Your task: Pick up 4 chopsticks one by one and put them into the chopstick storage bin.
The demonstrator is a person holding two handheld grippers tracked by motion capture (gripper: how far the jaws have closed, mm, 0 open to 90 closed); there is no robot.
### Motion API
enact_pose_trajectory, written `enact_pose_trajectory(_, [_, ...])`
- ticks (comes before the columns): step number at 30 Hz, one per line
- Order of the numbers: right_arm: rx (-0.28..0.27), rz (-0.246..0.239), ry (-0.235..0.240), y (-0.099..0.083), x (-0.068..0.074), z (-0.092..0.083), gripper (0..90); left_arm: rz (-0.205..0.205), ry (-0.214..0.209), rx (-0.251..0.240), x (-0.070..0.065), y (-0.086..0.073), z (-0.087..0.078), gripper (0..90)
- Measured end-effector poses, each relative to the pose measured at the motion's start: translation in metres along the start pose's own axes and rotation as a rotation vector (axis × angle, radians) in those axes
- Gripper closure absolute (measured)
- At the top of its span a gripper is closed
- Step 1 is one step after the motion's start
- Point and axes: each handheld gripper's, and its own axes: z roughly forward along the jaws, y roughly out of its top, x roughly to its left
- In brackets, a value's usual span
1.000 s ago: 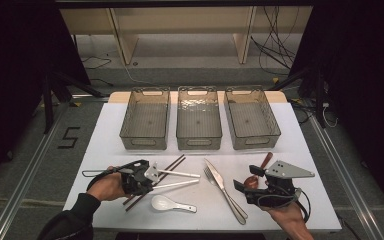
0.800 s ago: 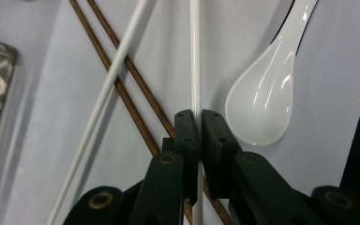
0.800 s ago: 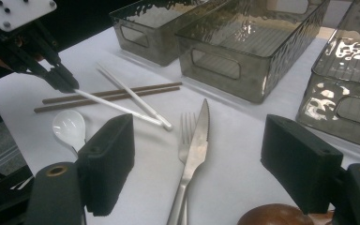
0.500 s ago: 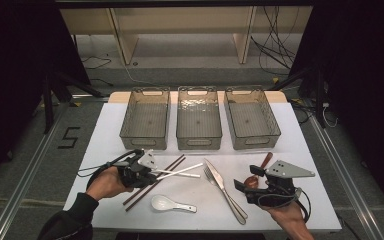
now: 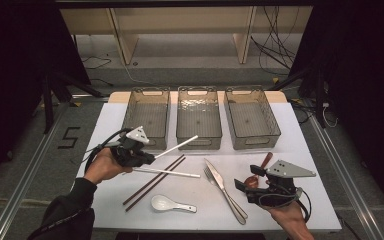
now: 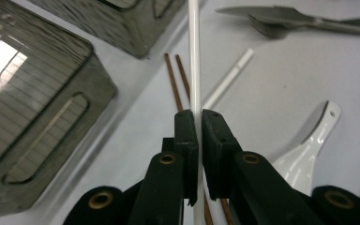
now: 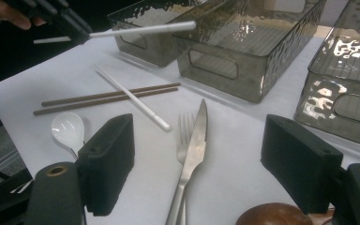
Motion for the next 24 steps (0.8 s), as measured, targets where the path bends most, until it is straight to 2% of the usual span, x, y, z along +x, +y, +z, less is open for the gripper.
enact_pose_trajectory(4, [0.0,0.005,0.002,0.0,0.0,0.0,26.6,-0.047,0.051,-0.028,0.016,0.004,-0.004,84.7])
enact_pose_trajectory(10, [-0.004,0.0,0.005,0.0,0.0,0.0,26.2,-0.092,0.096,-0.048,0.037,0.013,-0.009,84.7])
enact_pose_trajectory(13, [-0.005,-0.001,0.005,0.0,0.0,-0.001,26.1,-0.122,0.115,-0.063,0.046,0.017,-0.011,84.7])
enact_pose_trajectory(24, [-0.007,0.003,0.009,0.001,0.0,-0.001,26.0,-0.178,0.166,-0.075,0.076,0.033,-0.015,84.7])
